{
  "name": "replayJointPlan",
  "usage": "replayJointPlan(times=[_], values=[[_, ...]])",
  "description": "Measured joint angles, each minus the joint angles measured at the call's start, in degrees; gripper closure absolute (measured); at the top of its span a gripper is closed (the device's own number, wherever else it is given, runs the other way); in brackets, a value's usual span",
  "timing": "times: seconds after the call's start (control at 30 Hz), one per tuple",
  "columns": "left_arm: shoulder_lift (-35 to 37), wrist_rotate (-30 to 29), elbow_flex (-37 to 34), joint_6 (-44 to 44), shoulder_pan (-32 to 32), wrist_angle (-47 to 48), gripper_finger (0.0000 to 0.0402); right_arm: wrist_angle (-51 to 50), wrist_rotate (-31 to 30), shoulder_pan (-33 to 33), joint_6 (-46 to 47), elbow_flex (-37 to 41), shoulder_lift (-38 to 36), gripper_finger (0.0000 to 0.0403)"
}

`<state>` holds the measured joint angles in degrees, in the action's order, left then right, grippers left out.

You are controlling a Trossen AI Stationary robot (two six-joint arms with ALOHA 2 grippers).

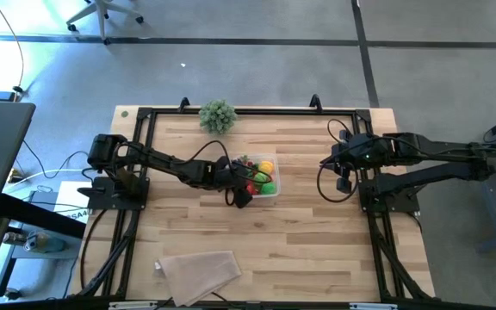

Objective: Pick and placing Produce into tupperware
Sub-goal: Put the left red cherry into the transparent bin, then put the red cherry into the transparent bin

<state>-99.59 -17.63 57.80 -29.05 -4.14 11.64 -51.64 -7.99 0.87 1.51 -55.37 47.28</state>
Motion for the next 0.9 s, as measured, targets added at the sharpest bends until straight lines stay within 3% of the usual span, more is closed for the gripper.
replayJointPlan(times=[0.57, 0.77, 0.9], values=[[2.52, -1.0, 2.47, 4.41, 1.29, 0.47, 0.027, 0.0, -0.02, 0.01, 0.01, -0.02, 0.01, 0.0368], [10.07, -6.12, 2.45, -0.34, 5.06, 12.1, 0.027, 0.0, 0.0, 0.01, -0.01, -0.01, -0.01, 0.0368], [14.0, -13.37, 2.4, -6.41, 9.24, 21.96, 0.027, 0.0, -0.02, 0.01, 0.01, 0.0, -0.01, 0.0368]])
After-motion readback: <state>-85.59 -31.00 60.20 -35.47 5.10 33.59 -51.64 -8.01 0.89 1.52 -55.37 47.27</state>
